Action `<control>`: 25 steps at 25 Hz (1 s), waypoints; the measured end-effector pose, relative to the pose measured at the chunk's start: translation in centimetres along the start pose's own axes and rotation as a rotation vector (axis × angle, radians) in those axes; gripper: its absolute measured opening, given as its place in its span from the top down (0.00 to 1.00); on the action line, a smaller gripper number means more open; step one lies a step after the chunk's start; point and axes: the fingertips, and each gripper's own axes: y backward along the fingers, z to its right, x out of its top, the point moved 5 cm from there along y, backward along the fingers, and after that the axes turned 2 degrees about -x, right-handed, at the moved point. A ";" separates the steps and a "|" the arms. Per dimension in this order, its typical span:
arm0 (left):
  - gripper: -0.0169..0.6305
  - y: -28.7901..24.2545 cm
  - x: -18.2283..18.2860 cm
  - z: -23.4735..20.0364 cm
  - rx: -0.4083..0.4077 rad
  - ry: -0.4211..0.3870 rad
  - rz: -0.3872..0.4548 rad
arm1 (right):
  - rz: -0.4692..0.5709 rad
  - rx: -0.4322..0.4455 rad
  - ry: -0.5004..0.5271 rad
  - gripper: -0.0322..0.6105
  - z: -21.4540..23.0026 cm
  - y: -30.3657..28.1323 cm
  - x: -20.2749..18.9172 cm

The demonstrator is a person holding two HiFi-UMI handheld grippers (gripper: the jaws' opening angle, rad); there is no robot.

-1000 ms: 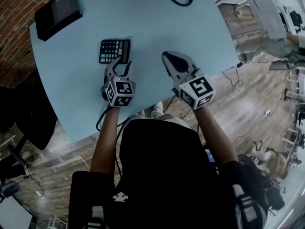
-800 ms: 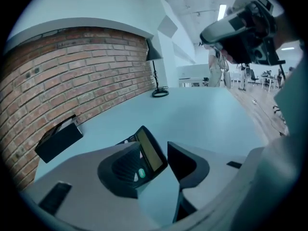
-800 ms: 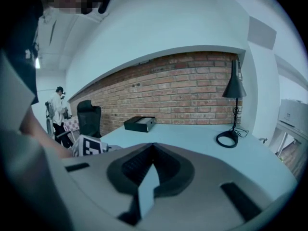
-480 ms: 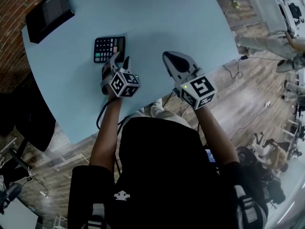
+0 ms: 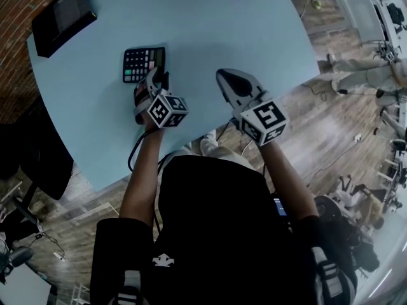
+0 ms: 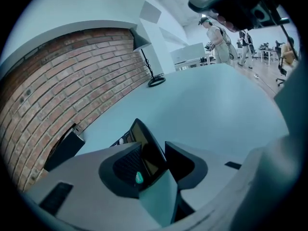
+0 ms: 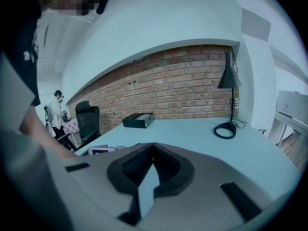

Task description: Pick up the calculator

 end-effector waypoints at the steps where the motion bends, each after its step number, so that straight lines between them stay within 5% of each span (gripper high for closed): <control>1: 0.74 0.0 0.0 -0.1 -0.002 0.000 -0.001 | -0.001 0.001 0.001 0.94 0.1 0.1 0.0; 10: 0.80 0.9 0.6 -1.2 -0.024 0.032 0.027 | 0.005 0.021 0.004 0.94 0.2 0.2 0.0; 25: 0.89 4.4 2.8 -5.3 0.063 0.060 0.107 | 0.055 0.086 -0.015 0.94 -0.2 0.1 0.8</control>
